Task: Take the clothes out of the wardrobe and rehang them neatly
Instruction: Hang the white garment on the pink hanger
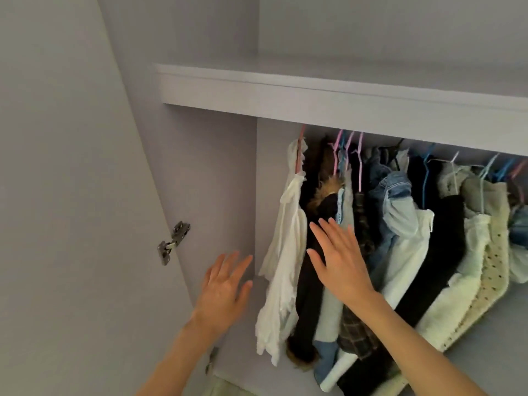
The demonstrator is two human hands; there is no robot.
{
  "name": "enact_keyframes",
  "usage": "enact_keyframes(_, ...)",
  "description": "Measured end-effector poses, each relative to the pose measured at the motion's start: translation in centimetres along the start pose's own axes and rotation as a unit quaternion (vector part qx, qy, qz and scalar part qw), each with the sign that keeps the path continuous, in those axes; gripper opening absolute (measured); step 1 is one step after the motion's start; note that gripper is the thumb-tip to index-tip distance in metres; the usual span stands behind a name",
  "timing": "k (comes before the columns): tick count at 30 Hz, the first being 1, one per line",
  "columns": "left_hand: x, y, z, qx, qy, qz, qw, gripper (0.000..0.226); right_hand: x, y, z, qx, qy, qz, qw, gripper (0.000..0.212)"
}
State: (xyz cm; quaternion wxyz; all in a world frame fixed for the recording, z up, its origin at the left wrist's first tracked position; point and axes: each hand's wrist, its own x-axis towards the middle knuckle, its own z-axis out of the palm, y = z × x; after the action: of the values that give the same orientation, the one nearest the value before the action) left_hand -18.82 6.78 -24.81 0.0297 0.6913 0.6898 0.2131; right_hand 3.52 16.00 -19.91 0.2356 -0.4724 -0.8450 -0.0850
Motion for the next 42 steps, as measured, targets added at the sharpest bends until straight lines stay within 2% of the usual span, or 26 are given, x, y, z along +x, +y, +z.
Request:
enact_keyframes(4, 4.5, 1.8, 0.3, -0.077, 0.002, 0.028, 0.997, 0.057, 3.3, 2.4, -0.6, -0.035, 0.028, 0.034, 0.998, 0.051)
enact_keyframes(8, 8.9, 4.6, -0.5, -0.163, 0.058, 0.017, 0.985, 0.048, 6.8, 4.5, -0.2, -0.073, 0.009, 0.038, 0.997, 0.044)
enact_keyframes(10, 11.4, 6.3, -0.9, -0.179, 0.069, 0.011, 0.981, 0.039, 7.9, 5.0, 0.4, -0.081, -0.022, 0.038, 0.996, 0.049)
enact_keyframes(15, 18.8, 9.0, -1.1, -0.166, 0.061, -0.009, 0.984, 0.046, 8.0, 5.7, 2.1, -0.059, -0.011, 0.036, 0.998, 0.056)
enact_keyframes(19, 22.2, 9.8, -0.6, -0.183, 0.008, -0.054, 0.982, 0.054, 7.5, 6.4, 3.0, -0.069, 0.025, 0.024, 0.997, 0.045)
enact_keyframes(22, 22.9, 10.0, 0.2, -0.199, 0.028, -0.073, 0.977, 0.043, 7.3, 6.6, 2.8, -0.066, 0.009, 0.025, 0.997, 0.053)
enact_keyframes(26, 22.6, 9.7, 0.6, -0.221, 0.098, -0.098, 0.965, 0.030, 7.1, 7.4, 3.2, -0.063, 0.017, 0.015, 0.998, 0.047)
enact_keyframes(33, 21.3, 8.7, -1.2, -0.215, 0.159, -0.055, 0.962, 0.023, 7.3, 7.4, 3.6, -0.054, 0.007, 0.015, 0.998, 0.051)
enact_keyframes(39, 21.0, 8.7, -2.7, -0.240, 0.175, -0.081, 0.951, 0.020, 8.1, 6.6, 3.6, 0.028, 0.027, 0.034, 0.999, 0.058)
enact_keyframes(42, 20.8, 8.7, -3.2, -0.255, 0.187, -0.082, 0.945, 0.021, 8.5, 6.1, 3.5, 0.027, 0.032, 0.031, 0.999, 0.061)
